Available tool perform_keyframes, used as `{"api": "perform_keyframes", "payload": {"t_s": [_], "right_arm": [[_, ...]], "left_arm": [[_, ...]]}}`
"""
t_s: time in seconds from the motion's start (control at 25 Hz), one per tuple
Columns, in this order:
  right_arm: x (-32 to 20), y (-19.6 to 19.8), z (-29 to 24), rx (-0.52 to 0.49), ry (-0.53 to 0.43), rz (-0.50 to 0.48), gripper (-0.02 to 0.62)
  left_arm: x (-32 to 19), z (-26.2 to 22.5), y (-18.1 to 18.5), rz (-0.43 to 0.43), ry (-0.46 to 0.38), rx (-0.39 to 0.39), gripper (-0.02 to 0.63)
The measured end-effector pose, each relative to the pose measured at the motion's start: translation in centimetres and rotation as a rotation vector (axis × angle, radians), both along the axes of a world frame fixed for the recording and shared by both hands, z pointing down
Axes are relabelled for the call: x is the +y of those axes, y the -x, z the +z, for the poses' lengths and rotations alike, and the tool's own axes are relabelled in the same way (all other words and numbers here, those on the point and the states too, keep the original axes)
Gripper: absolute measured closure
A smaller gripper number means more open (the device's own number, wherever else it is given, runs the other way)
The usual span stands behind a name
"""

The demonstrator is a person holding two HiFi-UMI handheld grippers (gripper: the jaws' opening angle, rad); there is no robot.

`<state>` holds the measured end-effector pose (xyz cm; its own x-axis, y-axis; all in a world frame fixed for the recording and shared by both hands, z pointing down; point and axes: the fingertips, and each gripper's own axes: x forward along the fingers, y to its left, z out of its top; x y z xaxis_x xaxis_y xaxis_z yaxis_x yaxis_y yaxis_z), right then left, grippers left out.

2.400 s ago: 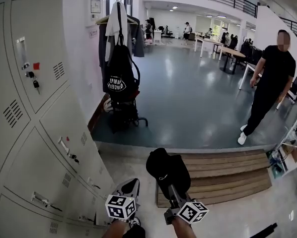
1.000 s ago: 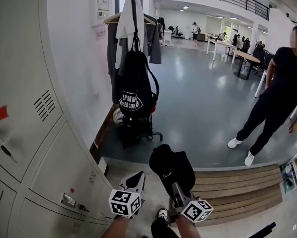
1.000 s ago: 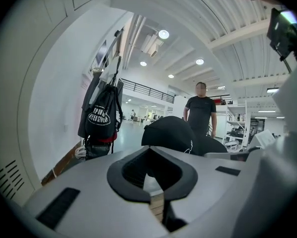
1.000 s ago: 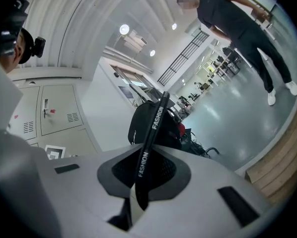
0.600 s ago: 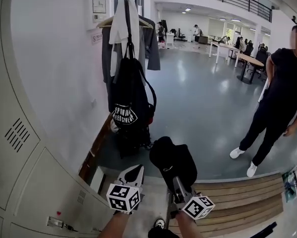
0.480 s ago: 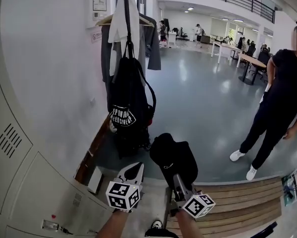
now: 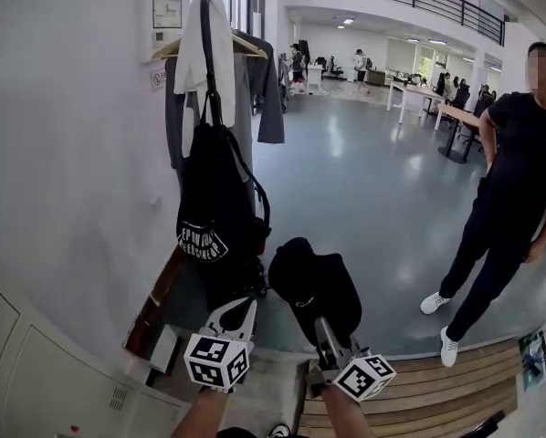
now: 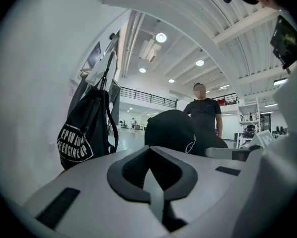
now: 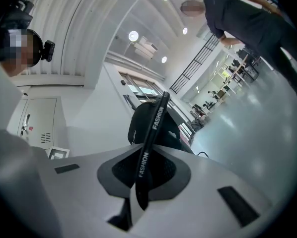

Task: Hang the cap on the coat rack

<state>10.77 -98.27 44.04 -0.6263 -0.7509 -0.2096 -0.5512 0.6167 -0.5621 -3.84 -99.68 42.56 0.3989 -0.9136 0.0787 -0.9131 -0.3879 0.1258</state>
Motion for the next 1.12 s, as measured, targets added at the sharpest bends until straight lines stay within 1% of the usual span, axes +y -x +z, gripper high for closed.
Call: {"api": "perform_keyframes", "payload": {"t_s": [0.24, 0.36, 0.52, 0.68, 0.92, 1.12], "right_arm": [[-2.7, -0.6, -1.7, -0.023, -0.039, -0.016, 0.577], [-3.9, 0.1, -3.0, -0.033, -0.066, -0.029, 0.577], [-5.9, 2.4, -5.2, -0.053, -0.105, -0.063, 0.577], [-7.9, 4.9, -8.7, -0.062, -0.185, -0.098, 0.575], [-12.6, 8.7, -14.2, -0.094, -0.301, -0.121, 0.577], [-16.9, 12.3, -18.9, -0.132, -0.386, -0.148, 0.575]], "left_arm": [[-2.2, -1.1, -0.3, -0.015, 0.006, -0.007, 0.601], [-3.4, -2.0, 0.2, -0.025, -0.007, -0.021, 0.601], [-4.9, -3.6, 1.6, -0.035, -0.031, -0.042, 0.601], [-6.9, -5.7, 3.3, -0.029, -0.066, -0.055, 0.601], [-10.6, -10.8, 6.4, -0.037, -0.176, -0.095, 0.601], [-14.7, -14.6, 10.1, -0.086, -0.233, -0.105, 0.601]]}}
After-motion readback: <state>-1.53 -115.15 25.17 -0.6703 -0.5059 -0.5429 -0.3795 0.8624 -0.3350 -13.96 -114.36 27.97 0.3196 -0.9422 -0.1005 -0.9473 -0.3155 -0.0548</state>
